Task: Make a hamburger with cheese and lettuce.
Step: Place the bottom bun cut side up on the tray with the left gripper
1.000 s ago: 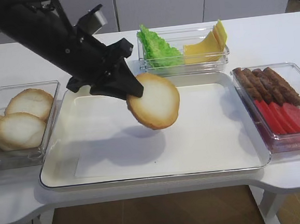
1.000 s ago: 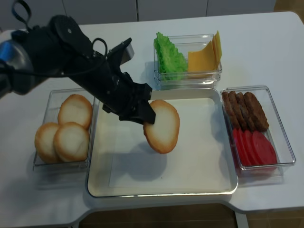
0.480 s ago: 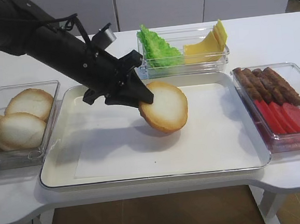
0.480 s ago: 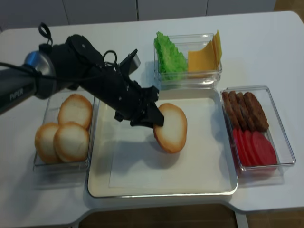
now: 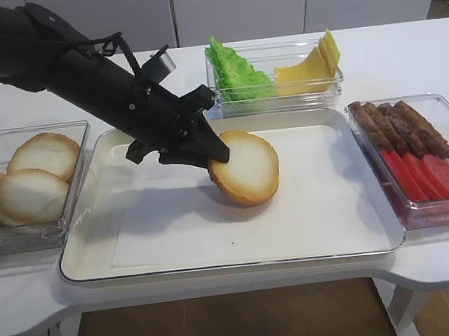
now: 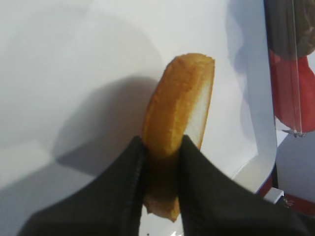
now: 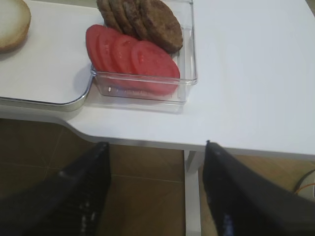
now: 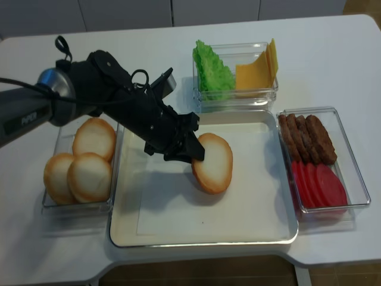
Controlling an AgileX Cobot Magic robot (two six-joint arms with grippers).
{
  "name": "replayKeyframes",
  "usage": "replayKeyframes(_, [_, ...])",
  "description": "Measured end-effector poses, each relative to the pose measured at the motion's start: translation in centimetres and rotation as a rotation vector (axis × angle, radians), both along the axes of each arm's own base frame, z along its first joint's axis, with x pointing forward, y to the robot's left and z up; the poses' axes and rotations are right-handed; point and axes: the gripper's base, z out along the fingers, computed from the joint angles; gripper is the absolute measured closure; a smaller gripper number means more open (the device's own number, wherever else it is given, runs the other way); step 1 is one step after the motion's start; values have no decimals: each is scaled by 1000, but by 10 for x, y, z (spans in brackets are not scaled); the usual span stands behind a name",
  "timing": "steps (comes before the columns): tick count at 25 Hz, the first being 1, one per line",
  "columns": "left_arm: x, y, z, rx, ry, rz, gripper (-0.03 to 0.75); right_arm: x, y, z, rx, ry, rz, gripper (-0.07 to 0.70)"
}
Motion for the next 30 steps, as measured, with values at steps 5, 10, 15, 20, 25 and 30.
replayKeyframes(5, [1, 0, -6, 5, 14, 0, 588, 0, 0, 0, 0, 0, 0, 180])
replayKeyframes(10, [3, -1, -10, 8, 21, 1, 588, 0, 0, 0, 0, 0, 0, 180])
replayKeyframes(15, [3, -1, -10, 12, 17, 2, 573, 0, 0, 0, 0, 0, 0, 180])
replayKeyframes(20, [4, 0, -10, 17, 8, 8, 465, 0, 0, 0, 0, 0, 0, 180])
replayKeyframes(25, [4, 0, -10, 18, 3, 14, 300, 0, 0, 0, 0, 0, 0, 180])
replayKeyframes(30, [5, 0, -10, 19, 0, 16, 229, 0, 0, 0, 0, 0, 0, 180])
